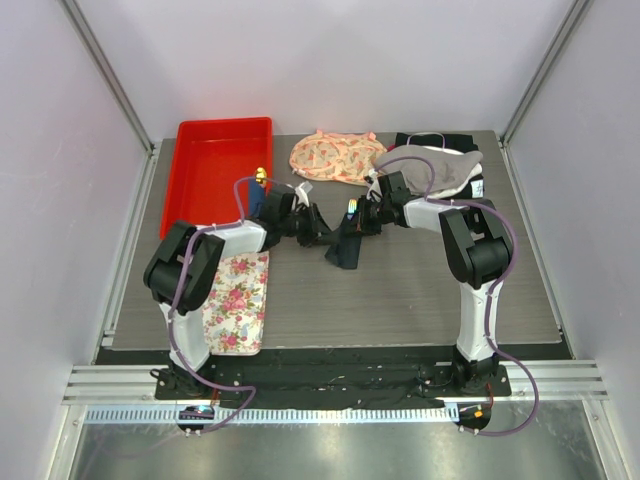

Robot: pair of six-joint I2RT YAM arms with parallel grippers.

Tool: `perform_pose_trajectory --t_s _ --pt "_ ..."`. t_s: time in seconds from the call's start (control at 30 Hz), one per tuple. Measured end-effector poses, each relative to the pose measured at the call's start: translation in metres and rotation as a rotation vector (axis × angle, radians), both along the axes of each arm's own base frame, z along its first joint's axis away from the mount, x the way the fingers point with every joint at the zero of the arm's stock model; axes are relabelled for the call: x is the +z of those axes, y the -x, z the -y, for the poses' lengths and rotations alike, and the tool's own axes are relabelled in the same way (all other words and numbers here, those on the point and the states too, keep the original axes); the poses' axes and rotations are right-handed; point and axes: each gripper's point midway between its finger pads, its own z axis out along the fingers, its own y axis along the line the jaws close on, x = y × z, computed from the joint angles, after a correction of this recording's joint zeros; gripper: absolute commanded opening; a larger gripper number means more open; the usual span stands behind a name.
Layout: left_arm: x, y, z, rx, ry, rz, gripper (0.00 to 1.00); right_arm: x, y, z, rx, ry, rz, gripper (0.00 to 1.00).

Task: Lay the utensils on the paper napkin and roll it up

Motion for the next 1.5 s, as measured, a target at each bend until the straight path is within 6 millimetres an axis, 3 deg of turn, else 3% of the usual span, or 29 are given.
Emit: perform_pose_trajectory --t_s 0.23,0.5,0.67,0.93,1.2,1.5 --pt "-0.001 0.010 0.017 -0.062 -0.001 0.016 0.14 0.000 0.000 0.000 -0.002 -0.001 -0.002 0.01" --pt "-0.038 0.023 0.014 -0.112 -0.092 -0.005 0.12 0.000 0.000 0.000 -0.005 -0.002 -0.003 0.01" --pt "-0.051 0.023 0.007 -0.116 -0.141 -0.005 0.10 0.000 0.000 0.000 -0.004 -0.003 -0.003 0.02" --pt "-0.054 0.019 0.005 -0.124 -0.212 -0.034 0.01 0.004 -0.001 0.001 -0.010 0.003 0.005 0.14" --pt "-0.055 0.018 0.005 -0.134 -0.241 -0.044 0.00 0.010 0.004 0.009 -0.017 0.038 -0.028 0.19" --pt "-0.055 0.018 0.005 -0.138 -0.251 -0.056 0.00 0.037 0.006 0.018 -0.016 -0.040 -0.074 0.18"
